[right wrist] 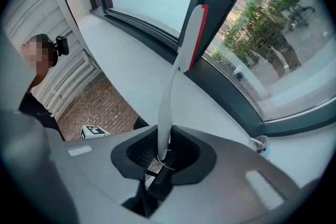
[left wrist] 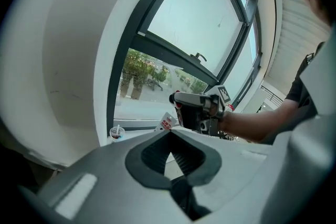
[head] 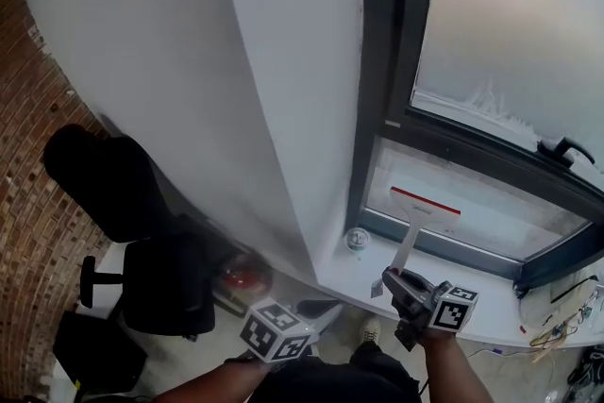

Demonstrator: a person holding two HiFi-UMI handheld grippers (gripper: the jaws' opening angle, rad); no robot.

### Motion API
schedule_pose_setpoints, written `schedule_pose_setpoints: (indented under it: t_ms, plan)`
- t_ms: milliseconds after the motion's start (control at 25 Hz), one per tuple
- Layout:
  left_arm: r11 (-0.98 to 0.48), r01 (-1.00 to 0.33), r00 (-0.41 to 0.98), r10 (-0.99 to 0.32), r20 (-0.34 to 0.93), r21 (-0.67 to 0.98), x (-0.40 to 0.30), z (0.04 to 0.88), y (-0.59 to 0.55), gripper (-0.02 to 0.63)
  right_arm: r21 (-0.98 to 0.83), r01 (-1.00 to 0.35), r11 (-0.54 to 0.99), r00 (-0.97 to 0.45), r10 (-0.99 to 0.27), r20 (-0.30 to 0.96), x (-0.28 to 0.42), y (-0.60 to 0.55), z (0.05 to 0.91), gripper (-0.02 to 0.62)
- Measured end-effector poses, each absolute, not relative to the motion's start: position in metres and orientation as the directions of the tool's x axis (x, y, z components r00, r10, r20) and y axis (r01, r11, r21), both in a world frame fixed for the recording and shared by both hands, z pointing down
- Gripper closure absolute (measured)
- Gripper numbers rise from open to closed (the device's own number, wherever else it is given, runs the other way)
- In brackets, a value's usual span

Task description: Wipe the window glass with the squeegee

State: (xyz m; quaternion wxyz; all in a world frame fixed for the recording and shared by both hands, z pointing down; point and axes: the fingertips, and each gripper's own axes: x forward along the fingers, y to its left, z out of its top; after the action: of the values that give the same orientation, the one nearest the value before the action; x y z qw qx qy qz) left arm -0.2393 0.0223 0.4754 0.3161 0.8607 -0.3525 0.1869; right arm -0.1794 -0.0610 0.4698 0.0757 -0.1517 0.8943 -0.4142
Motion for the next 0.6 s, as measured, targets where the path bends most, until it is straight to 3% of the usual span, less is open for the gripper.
schedule_pose_setpoints:
  t_ms: [600]
  plan:
    - [-0.459, -0.768, 0.640, -0.515, 0.571, 0.446, -0.227, 0.482, -0.005, 0.606, -0.776, -0.193, 0.601, -0.944, -0.330, -0.021, -0.165, -0.168, 0.510, 0.509]
